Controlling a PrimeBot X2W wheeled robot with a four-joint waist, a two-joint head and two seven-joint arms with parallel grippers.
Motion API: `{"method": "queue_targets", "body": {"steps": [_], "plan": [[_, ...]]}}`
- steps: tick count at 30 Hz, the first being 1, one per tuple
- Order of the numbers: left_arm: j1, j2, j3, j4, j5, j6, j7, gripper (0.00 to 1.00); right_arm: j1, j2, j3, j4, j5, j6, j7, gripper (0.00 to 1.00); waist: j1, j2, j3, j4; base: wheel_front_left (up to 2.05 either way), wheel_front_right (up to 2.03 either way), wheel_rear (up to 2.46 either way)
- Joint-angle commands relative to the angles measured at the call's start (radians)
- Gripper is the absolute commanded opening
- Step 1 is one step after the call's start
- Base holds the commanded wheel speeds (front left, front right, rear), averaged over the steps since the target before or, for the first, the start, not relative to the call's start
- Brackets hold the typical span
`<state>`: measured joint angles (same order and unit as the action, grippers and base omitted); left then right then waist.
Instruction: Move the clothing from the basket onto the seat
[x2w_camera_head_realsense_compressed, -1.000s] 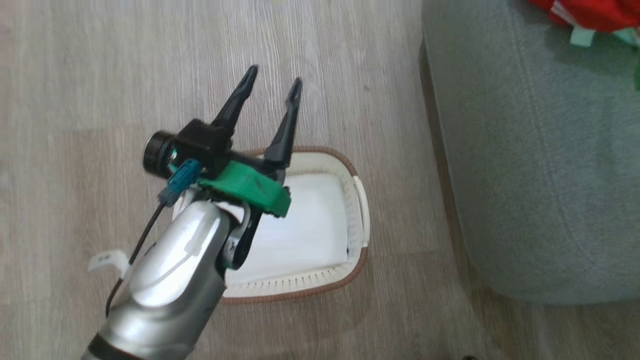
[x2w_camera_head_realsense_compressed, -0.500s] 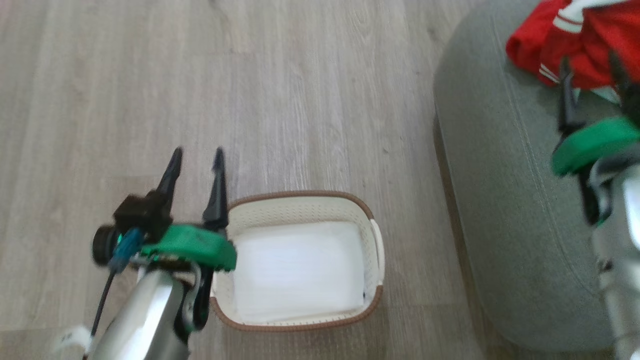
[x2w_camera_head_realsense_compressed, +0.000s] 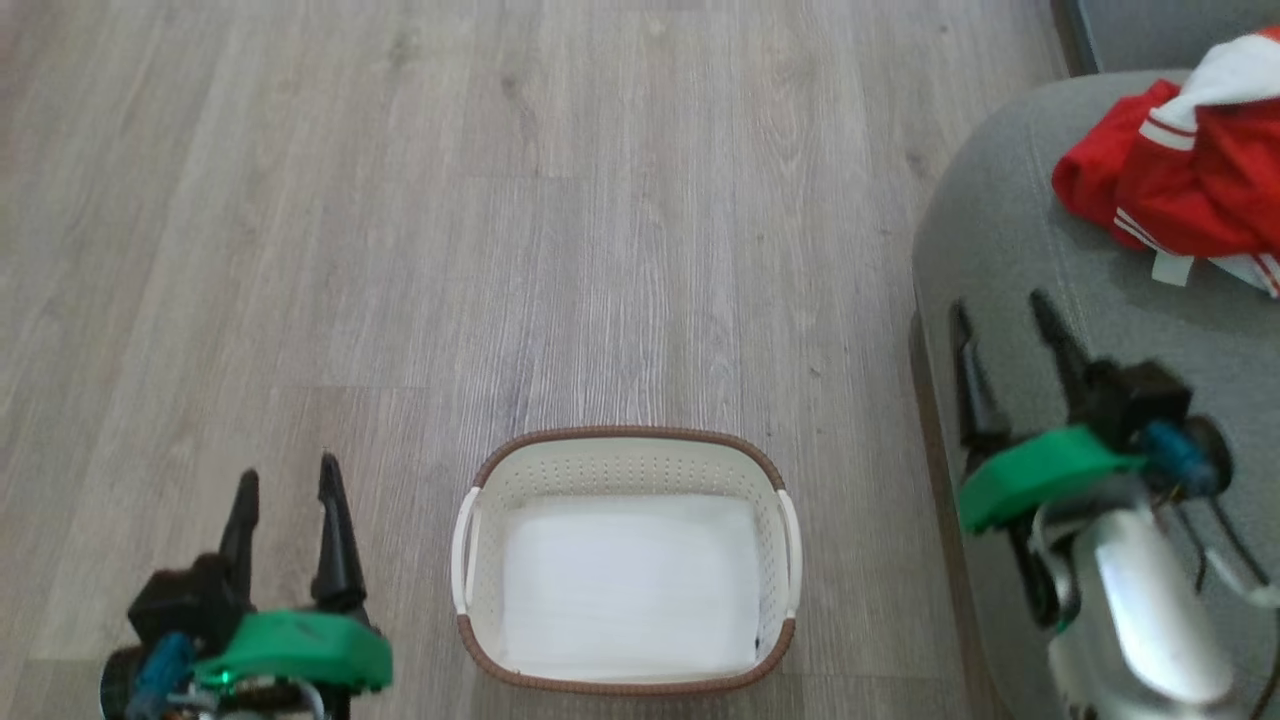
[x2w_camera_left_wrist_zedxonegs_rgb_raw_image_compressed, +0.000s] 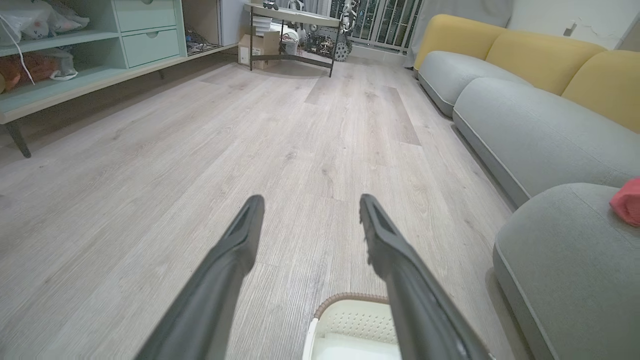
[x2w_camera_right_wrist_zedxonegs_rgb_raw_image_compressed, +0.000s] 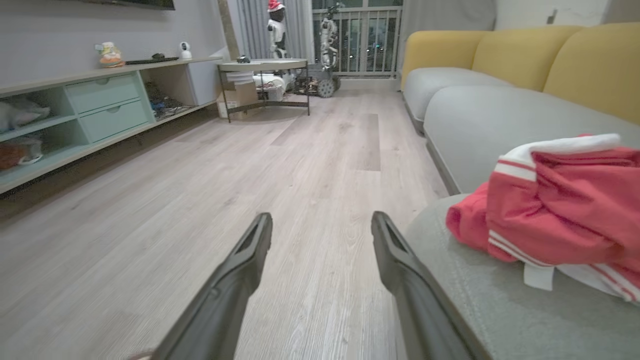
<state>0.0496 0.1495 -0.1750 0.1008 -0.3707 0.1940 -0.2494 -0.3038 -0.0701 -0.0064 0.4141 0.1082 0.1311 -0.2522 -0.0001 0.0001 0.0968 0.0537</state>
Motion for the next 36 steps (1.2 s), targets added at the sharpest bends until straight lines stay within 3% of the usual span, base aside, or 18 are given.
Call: {"method": "queue_targets", "body": {"steps": [1, 19, 36], "plan": [[-0.014, -0.002, 0.045, -0.037, 0.012, -0.009, -0.012, 1.00, 0.003, 0.010, 0.031, -0.043, 0.005, 0.000, -0.009, 1.00, 0.0001, -0.0001, -0.010, 0.007, 0.00, 0.00, 0.00], [0.054, -0.064, 0.105, 0.015, 0.068, -0.100, -0.012, 1.00, 0.178, 0.020, 0.042, -0.113, 0.091, 0.000, -0.010, 1.00, 0.0001, -0.0001, -0.100, 0.013, 0.00, 0.00, 0.00], [0.036, -0.073, 0.114, 0.039, 0.103, -0.137, -0.012, 1.00, 0.186, 0.020, 0.044, -0.106, 0.110, 0.000, -0.010, 1.00, 0.0001, -0.0001, -0.111, 0.000, 0.00, 0.00, 0.00]]}}
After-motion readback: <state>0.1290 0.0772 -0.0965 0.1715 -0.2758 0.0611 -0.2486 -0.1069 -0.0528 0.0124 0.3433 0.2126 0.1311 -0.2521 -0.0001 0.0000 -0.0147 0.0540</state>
